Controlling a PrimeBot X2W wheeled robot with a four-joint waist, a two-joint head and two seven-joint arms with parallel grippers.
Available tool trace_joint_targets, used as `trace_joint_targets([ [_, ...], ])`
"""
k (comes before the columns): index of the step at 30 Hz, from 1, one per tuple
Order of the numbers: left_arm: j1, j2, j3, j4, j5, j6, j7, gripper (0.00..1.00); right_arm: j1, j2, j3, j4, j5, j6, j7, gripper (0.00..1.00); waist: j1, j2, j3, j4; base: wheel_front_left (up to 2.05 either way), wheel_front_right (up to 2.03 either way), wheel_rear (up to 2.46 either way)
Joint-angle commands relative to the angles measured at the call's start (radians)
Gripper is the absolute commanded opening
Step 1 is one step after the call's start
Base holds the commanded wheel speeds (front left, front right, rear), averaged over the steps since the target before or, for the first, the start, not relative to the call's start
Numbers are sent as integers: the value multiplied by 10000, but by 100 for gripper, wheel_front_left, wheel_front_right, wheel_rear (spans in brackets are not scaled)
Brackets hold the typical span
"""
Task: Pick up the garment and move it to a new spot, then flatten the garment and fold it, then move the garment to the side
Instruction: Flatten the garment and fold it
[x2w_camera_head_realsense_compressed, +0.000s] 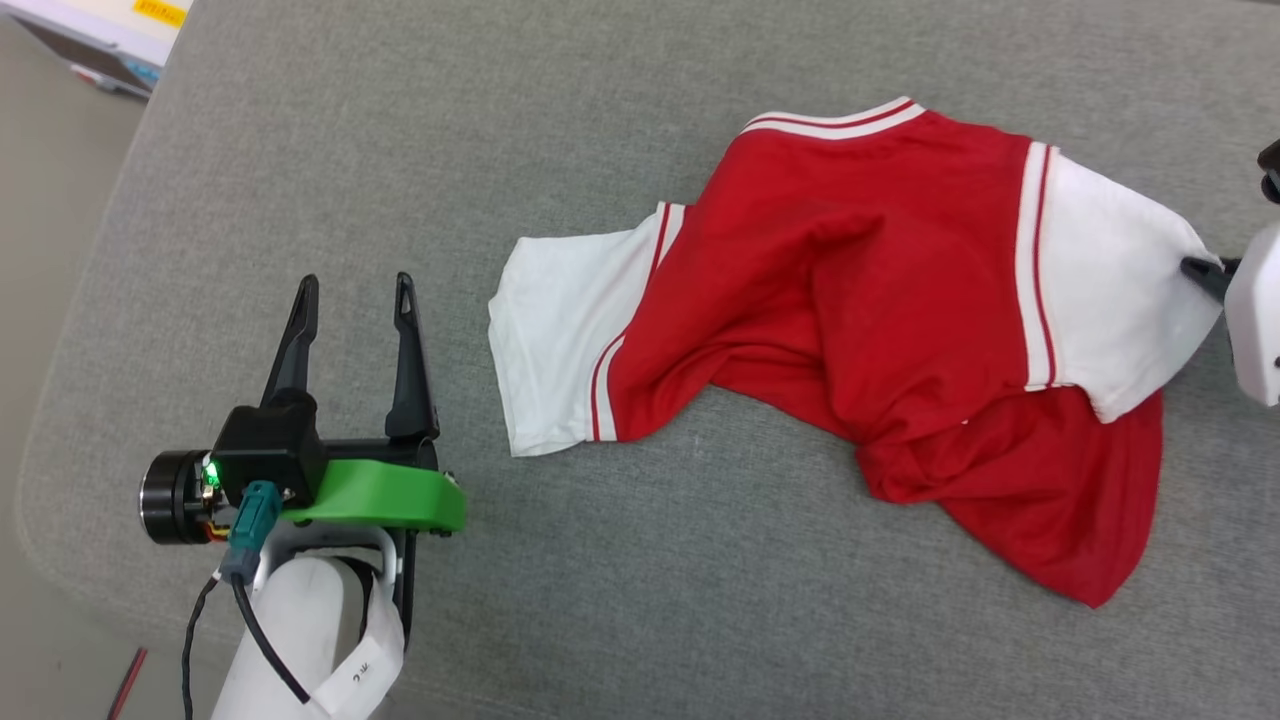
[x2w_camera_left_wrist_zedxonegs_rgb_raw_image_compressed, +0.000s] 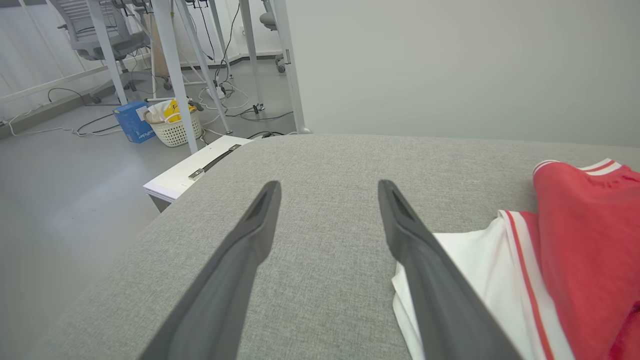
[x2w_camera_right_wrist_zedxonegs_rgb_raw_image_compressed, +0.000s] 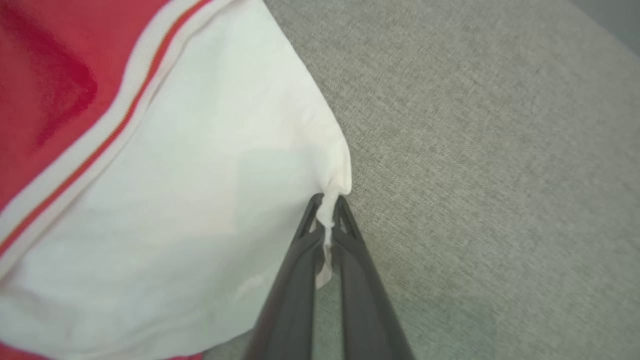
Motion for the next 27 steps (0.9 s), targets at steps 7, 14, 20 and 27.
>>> trace_joint_targets([
  [7, 487, -227, 434, 82, 406, -352, -58, 100, 534, -1176, -828, -1366, 576, -7, -322, 0, -1, 0, -728, -676, 0, 0, 0],
  [14, 573, -354, 642, 74, 602, -571, -59, 100, 1555, -2146, -2510, -2116, 968, -7, 406, 0, -1, 0, -647, -853, 0, 0, 0],
  [20, 380, -468, 719, 169, 702, -744, -59, 100, 2435, -2228, -3998, -1671, 855, -7, 1253, 0, -1, 0, -248, -742, 0, 0, 0],
  [27, 117, -578, 687, 361, 769, -904, -59, 100, 3370, -1120, -4869, -347, 179, -7, 1568, 0, -1, 0, 61, -493, 0, 0, 0],
])
